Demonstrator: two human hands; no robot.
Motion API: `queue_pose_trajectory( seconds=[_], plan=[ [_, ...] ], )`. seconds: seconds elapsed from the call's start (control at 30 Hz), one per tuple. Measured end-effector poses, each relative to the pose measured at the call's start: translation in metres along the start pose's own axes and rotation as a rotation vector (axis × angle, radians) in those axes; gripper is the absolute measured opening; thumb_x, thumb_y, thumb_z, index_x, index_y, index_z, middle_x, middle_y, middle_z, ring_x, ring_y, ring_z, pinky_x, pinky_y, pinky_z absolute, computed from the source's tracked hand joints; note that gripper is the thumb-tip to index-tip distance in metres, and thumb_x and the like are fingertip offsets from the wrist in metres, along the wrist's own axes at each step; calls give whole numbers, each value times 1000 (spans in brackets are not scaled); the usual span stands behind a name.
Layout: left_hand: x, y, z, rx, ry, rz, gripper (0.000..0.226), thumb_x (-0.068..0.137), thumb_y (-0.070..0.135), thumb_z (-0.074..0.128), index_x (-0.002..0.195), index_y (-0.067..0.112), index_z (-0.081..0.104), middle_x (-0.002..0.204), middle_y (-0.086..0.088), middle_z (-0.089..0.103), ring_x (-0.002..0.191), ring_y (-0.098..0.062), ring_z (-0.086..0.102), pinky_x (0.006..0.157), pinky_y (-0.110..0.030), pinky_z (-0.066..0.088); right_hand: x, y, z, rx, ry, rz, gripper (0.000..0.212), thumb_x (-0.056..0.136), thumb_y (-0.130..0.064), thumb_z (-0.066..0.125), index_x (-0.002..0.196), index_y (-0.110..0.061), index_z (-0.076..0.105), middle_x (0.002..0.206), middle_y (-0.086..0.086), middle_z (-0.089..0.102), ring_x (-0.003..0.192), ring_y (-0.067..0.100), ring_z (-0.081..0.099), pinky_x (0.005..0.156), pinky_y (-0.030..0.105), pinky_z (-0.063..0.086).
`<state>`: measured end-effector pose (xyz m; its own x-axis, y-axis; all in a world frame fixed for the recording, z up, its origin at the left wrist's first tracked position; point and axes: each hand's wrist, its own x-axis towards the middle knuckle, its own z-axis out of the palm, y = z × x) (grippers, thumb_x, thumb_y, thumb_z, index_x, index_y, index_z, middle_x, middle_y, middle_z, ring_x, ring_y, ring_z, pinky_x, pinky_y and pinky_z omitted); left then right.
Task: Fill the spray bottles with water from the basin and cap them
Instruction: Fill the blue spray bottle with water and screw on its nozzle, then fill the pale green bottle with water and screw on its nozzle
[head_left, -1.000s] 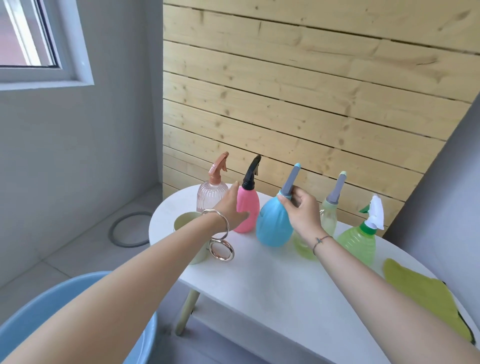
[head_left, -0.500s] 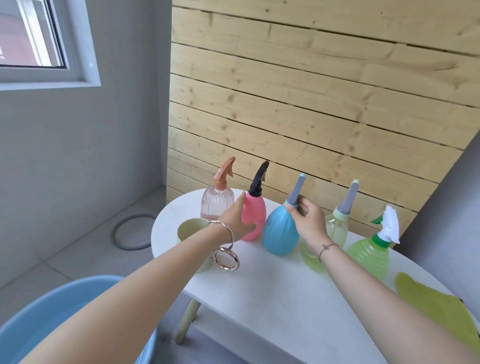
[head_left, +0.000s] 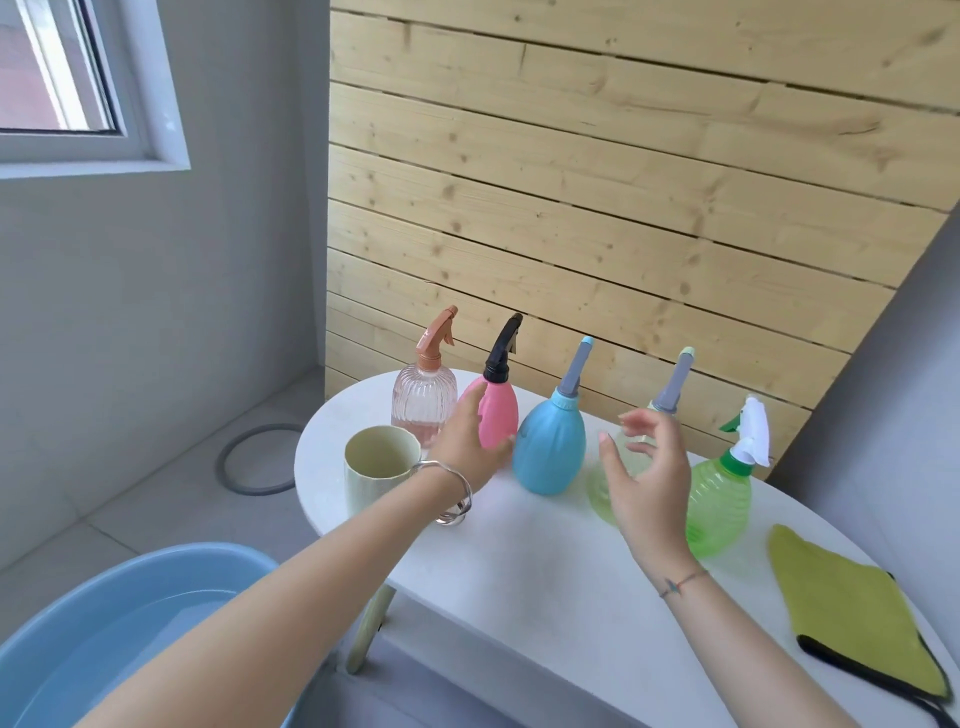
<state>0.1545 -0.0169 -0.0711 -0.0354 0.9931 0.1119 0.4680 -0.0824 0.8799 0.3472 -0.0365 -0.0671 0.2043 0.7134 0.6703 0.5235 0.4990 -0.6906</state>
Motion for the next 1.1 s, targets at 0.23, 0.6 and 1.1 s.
queue_pose_trajectory(
  seconds=[0.23, 0.6, 1.1],
  plan=[
    [-18, 17, 26, -79, -2, 66, 73, 91, 26, 65, 151, 23, 23, 151, 2, 36, 136, -17, 39, 109, -37, 38, 26, 33, -22, -123, 22, 392, 65, 85, -26, 70, 134, 0, 36, 137, 11, 39, 127, 28, 39, 97, 28, 34],
    [-40, 41, 40, -76, -116, 87, 83, 84, 32, 72, 151, 25, 23, 151, 5, 34, 136, -14, 38, 107, -32, 38, 35, 30, -40, 72, -119, 425, 27, 85, -32, 70, 105, -17, 61, 108, 1, 65, 109, 19, 58, 98, 36, 43],
    [-97, 80, 38, -160, -215, 155, 75, 39, 67, 77, 100, 38, 47, 107, 13, 54, 97, -6, 55, 85, -16, 46, 2, -85, -87, 546, -213, 365, 23, 78, -36, 67, 95, -23, 70, 91, -7, 71, 88, 1, 62, 84, 13, 47]
  ],
)
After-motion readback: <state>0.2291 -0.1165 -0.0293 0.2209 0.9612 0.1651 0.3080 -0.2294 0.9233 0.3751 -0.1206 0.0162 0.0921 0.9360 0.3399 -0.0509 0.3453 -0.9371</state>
